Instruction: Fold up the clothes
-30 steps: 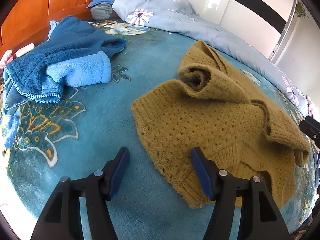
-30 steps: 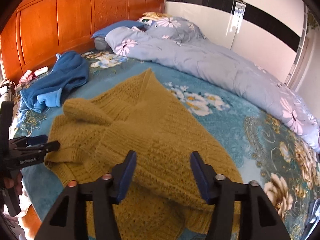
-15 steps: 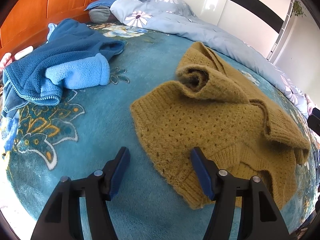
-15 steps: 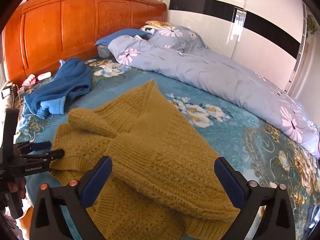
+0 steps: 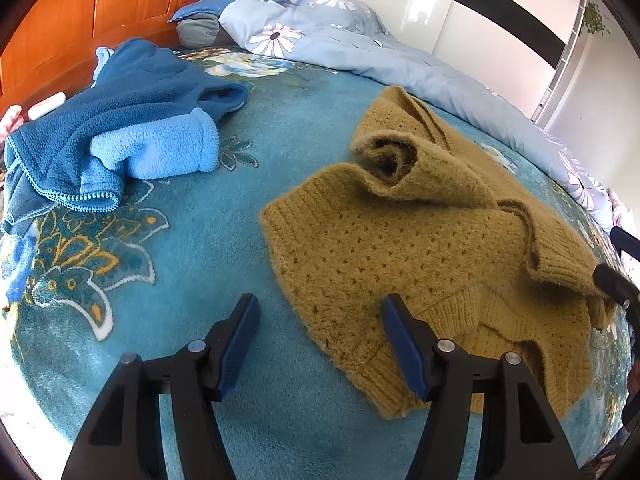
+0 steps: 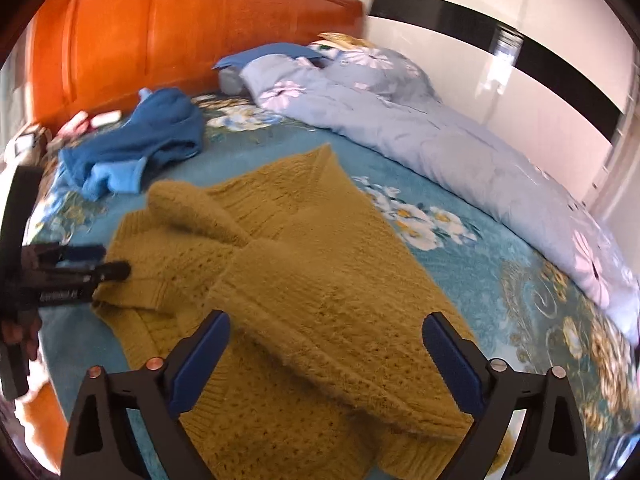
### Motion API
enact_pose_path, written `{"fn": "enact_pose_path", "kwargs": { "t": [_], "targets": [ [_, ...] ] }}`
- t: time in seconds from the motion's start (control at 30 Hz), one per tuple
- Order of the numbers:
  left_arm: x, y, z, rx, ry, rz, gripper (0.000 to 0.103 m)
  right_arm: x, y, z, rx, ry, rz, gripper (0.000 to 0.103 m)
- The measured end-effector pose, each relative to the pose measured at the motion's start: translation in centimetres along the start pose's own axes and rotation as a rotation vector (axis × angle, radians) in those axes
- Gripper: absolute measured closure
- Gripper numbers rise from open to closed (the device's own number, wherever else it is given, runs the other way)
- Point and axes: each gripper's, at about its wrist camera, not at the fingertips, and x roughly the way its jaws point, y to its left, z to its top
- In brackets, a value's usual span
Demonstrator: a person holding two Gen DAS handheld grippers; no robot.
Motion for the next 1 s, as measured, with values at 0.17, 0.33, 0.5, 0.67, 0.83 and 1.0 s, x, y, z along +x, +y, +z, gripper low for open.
{"fn": "enact_pose_path", "kwargs": {
  "t": [0.17,0.33,0.5,0.67,0.83,1.0],
  "targets": [
    [0.0,0.0,0.1,0.004,0.002,0.002,0.037,1.6,1.2,-0.6,-0.074,0.057,0.013,0.021],
    [0.1,0.0,0.3,0.003,0.004,0.006,0.037,2.8,2.5,-1.1,-0.161,0.103,-0.034,0.028],
    [0.1,0.1,0.4,0.001,0.008,0.003,0.037,3.3,1.5,-1.0,-0.124,0.127,-0.05,0.059],
    [0.1,0.0,0.5,0.001,0.01,0.006,0.037,2.3,0.3,-0.3,-0.047,0.102,-0.016,0.087],
    [-0.1,0.0,0.5,-0.001,0.01,0.006,0.037,1.3,-1.2,0.4,0.039,0.071,0.006,0.091],
    [-0.1,-0.2,0.6,0.004,0.014,0.004,0.037,0.4,-3.5,0.9,0.121,0.039,-0.019,0.092]
  ]
}}
